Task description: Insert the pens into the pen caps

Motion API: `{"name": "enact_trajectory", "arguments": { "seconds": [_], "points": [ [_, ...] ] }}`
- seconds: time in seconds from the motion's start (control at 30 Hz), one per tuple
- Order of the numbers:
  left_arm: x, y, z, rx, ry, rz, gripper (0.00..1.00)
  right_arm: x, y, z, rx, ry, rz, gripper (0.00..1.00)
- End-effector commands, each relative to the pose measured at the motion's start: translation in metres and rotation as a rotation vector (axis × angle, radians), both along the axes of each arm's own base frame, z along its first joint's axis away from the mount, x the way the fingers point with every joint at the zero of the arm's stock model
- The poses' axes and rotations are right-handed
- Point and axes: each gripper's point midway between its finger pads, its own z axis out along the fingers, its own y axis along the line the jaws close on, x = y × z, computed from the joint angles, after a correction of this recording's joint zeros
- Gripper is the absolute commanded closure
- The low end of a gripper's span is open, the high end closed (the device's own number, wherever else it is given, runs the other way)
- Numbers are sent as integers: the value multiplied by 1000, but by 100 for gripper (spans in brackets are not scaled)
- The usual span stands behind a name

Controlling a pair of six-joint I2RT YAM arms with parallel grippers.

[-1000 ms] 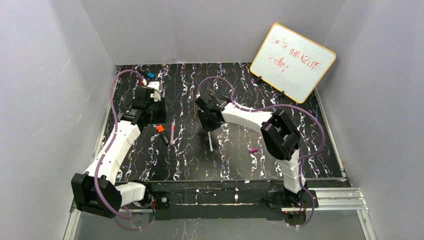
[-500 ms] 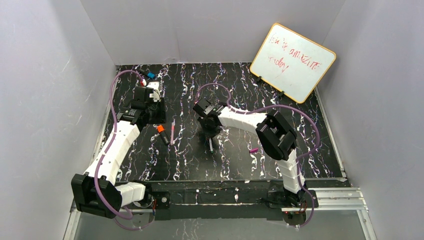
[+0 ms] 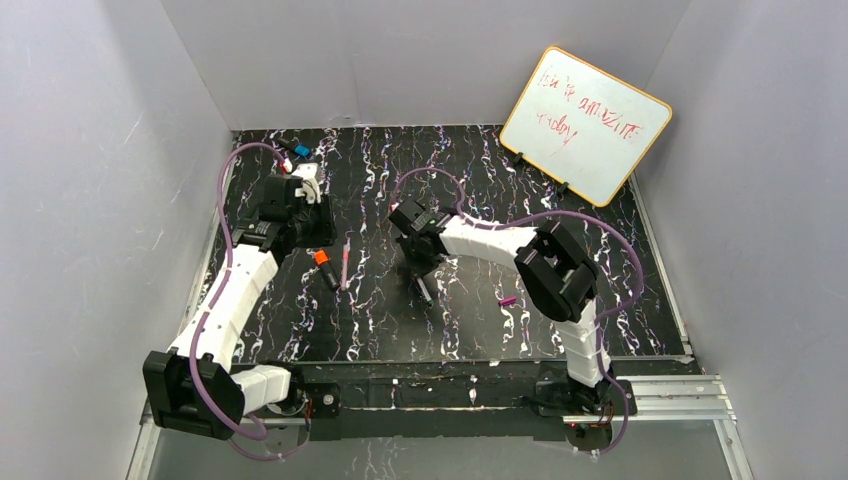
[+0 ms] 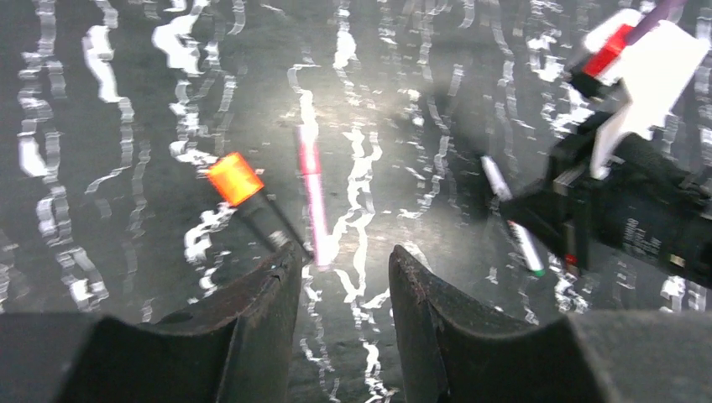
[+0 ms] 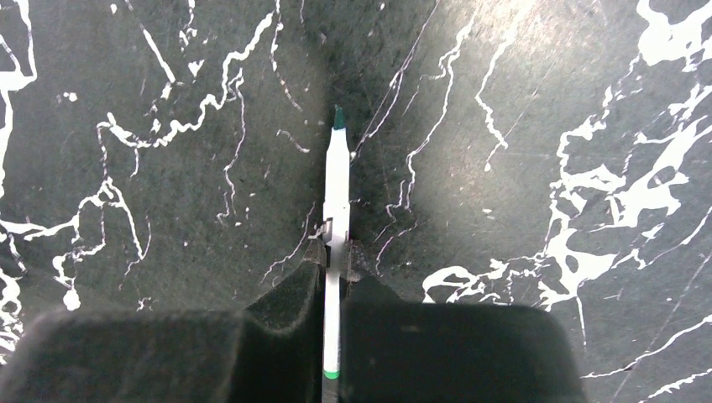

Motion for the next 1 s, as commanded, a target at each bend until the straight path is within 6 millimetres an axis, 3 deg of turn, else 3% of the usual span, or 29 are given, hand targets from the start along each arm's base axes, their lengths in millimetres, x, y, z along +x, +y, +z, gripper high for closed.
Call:
{"name": "enact_trajectory", "arguments": {
  "seconds": [0.0, 0.13, 0.23, 0.27, 0.3, 0.4, 0.57, 0.77, 0.97],
  "points": [
    [-12, -43, 2, -238, -43, -137, 59, 6, 19, 44, 170, -92, 14, 98],
    [-21, -84, 11, -507, -167, -264, 59, 25, 25, 117, 351, -265, -63, 97],
    [-29, -102, 26, -705, -288, -303, 57, 31, 26, 174, 513, -370, -97, 96],
    [-29, -106, 37, -760, -355, -321, 56, 31, 26, 189, 551, -395, -107, 96],
    [-32, -106, 33, -783, -365, -320, 56, 31, 25, 208, 593, -420, -112, 96],
    [-36, -111, 40, -840, -413, -337, 54, 29, 26, 239, 681, -454, -120, 96],
    [-50, -125, 55, -908, -459, -426, 52, 26, 30, 257, 734, -463, -111, 97],
    [-61, -136, 74, -960, -491, -501, 50, 21, 30, 252, 749, -432, -118, 97],
    [-64, -146, 67, -970, -439, -529, 49, 17, 31, 257, 769, -421, -109, 97]
  ]
}}
